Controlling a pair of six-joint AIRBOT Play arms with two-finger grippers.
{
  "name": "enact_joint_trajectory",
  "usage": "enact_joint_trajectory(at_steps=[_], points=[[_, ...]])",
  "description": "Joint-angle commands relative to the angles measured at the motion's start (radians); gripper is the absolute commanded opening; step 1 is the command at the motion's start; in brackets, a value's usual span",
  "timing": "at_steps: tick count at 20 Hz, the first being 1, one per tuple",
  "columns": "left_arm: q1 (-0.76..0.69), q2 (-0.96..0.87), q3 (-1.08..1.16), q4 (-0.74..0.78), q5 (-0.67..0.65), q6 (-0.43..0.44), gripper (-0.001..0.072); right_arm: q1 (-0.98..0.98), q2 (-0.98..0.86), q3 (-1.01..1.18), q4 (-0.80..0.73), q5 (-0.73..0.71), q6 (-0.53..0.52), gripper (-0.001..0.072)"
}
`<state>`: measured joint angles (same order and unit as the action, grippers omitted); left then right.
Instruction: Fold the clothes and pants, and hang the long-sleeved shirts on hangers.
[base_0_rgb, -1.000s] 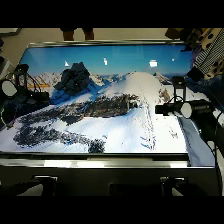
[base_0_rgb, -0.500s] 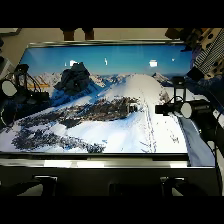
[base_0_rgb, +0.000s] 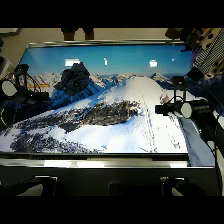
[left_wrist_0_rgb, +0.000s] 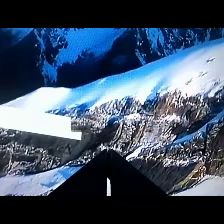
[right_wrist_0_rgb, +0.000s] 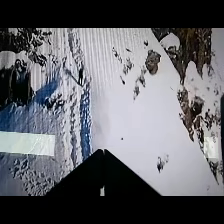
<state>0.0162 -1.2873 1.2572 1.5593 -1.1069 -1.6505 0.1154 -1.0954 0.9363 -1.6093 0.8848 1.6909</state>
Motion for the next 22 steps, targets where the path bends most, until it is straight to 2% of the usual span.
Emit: enact_joint_trajectory(at_steps=[1, 2, 3, 4, 5, 9, 16, 22], points=[[0.001, -0.004, 0.0, 0.0, 0.0, -0.005, 0.0016, 0.0, 0.0, 0.001, 0.0, -0.002, 0.0, 0.0031], [-0.001, -0.006, 0.0, 0.0, 0.006, -0.016, 0.0036, 0.0, 0.0, 0.001, 0.0, -0.002, -0.001, 0.0031], [-0.001, -0.009, 0.0, 0.0, 0.021, -0.022, 0.0232, 0.0, 0.0, 0.001, 0.0, -0.002, -0.001, 0.0031], [-0.001, -0.013, 0.0, 0.0, 0.033, -0.06, 0.0557, 0.0, 0.0, 0.001, 0.0, -0.002, -0.001, 0.0031], [-0.001, -0.017, 0.004, -0.001, 0.064, -0.107, 0.072, 0.0, 0.0, 0.001, 0.001, -0.001, -0.001, 0.0031], [-0.026, -0.143, 0.15, -0.074, 0.121, -0.13, 0.072, 0.0, 0.0, 0.001, 0.001, 0.026, 0.0, 0.0031], [-0.129, -0.568, 0.523, -0.075, 0.121, -0.131, 0.072, 0.0, 0.0, 0.001, 0.002, 0.033, 0.0, 0.0033], [-0.139, -0.756, 0.649, -0.074, 0.163, -0.131, 0.072, 0.0, 0.0, 0.001, 0.031, 0.033, 0.0, 0.0034]])
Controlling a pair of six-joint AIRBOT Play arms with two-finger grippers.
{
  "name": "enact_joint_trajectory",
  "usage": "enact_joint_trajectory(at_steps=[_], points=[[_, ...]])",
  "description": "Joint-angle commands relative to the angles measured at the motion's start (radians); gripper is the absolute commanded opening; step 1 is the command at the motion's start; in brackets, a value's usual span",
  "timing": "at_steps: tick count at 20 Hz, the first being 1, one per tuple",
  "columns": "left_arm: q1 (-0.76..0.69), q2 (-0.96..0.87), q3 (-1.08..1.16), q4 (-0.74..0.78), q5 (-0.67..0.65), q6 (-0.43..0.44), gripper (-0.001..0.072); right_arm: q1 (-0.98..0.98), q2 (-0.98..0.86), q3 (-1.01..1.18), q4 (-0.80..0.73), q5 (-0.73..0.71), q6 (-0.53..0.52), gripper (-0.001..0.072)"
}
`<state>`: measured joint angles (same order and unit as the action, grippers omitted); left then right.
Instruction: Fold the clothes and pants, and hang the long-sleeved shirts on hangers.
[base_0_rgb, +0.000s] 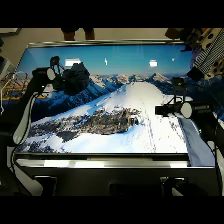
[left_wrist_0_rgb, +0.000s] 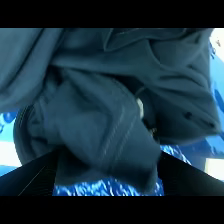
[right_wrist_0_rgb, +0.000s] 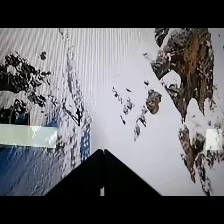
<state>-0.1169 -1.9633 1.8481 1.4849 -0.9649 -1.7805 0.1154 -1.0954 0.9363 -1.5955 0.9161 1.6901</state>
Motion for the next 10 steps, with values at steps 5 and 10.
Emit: enact_joint_trajectory(at_steps=[5, 10], points=[[-0.006, -0.074, 0.06, -0.01, -0.038, 0.027, 0.0014, 0.0, 0.001, 0.001, 0.017, 0.003, 0.0, 0.0034], [-0.068, 0.043, 0.059, -0.204, -0.241, 0.166, 0.0011, 0.0, 0.019, 0.002, 0.021, 0.105, 0.001, 0.0035]])
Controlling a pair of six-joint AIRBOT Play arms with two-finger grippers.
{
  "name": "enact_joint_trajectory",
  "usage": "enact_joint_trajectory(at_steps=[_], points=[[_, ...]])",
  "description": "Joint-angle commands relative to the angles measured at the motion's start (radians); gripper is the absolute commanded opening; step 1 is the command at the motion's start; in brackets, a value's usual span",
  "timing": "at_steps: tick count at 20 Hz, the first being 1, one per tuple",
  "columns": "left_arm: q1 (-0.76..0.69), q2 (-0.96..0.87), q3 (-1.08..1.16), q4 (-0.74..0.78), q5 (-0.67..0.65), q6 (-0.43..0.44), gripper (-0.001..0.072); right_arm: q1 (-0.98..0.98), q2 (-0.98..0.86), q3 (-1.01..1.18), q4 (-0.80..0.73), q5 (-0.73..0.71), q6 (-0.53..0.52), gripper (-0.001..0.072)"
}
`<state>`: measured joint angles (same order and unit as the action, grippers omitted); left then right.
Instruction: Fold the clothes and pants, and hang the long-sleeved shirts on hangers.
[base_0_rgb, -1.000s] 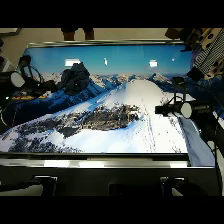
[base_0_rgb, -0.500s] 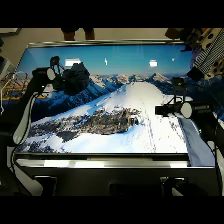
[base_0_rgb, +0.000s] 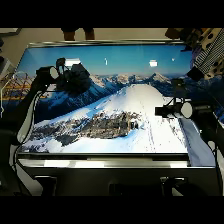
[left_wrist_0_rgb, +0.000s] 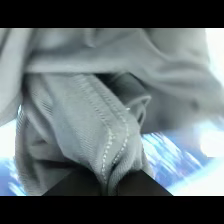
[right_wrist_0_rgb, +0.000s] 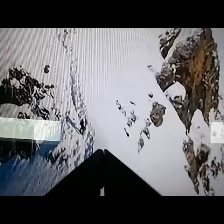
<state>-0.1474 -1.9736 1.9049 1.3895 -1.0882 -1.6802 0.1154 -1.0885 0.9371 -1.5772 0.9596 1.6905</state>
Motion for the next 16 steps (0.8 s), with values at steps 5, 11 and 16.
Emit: enact_joint_trajectory(at_steps=[5, 11, 16], points=[[-0.298, 0.116, 0.002, -0.235, -0.162, 0.027, 0.0011, 0.0, 0.126, 0.001, -0.006, 0.166, 0.0, 0.0035], [-0.634, 0.037, 0.002, -0.249, -0.066, -0.145, 0.0011, 0.0, 0.345, 0.001, -0.085, 0.327, 0.0, 0.0034], [-0.751, -0.075, 0.002, -0.25, -0.037, -0.18, 0.0013, 0.0, 0.46, 0.001, -0.149, 0.402, -0.001, 0.0034]])
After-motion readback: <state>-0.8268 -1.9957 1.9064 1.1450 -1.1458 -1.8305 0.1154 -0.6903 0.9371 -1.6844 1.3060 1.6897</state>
